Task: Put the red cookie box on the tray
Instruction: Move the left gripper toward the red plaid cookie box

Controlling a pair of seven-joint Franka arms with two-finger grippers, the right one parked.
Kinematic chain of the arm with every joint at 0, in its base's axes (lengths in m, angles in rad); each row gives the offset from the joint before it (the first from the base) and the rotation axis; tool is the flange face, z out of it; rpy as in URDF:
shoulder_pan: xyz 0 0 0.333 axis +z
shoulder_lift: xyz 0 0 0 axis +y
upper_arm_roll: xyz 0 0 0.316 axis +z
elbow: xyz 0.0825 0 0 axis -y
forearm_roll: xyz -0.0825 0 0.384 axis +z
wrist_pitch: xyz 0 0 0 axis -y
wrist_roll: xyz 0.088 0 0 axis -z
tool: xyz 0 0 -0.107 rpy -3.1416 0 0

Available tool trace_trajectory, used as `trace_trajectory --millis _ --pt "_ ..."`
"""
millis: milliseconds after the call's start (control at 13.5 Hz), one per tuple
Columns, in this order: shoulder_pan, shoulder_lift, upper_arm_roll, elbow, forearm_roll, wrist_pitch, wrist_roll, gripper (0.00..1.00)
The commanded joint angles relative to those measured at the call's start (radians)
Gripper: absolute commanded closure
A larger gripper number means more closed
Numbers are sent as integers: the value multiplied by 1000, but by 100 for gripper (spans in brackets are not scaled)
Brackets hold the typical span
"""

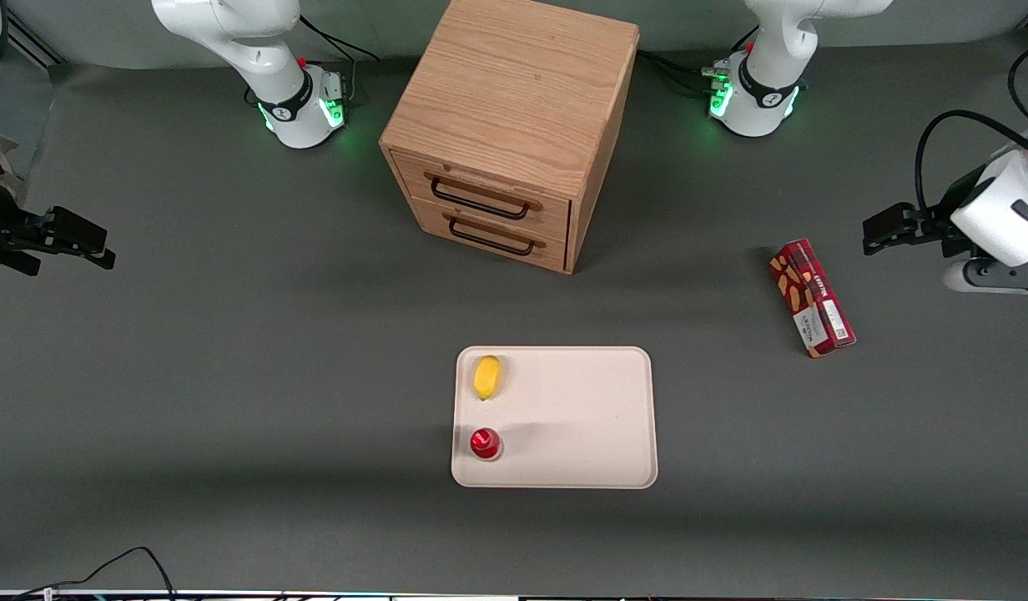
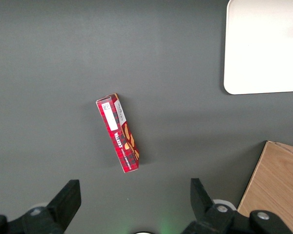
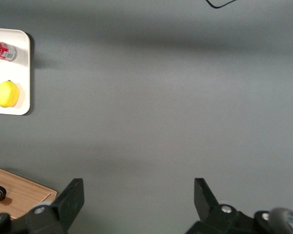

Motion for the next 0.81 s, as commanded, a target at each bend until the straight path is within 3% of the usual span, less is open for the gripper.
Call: trace_trajectory --millis 0,296,593,741 --pt "13 28 -6 51 1 -36 -6 0" --pt "27 30 9 65 2 -41 -30 0" --pt "33 33 12 43 48 -46 -40 0" --pt "65 25 15 -53 39 46 -43 0"
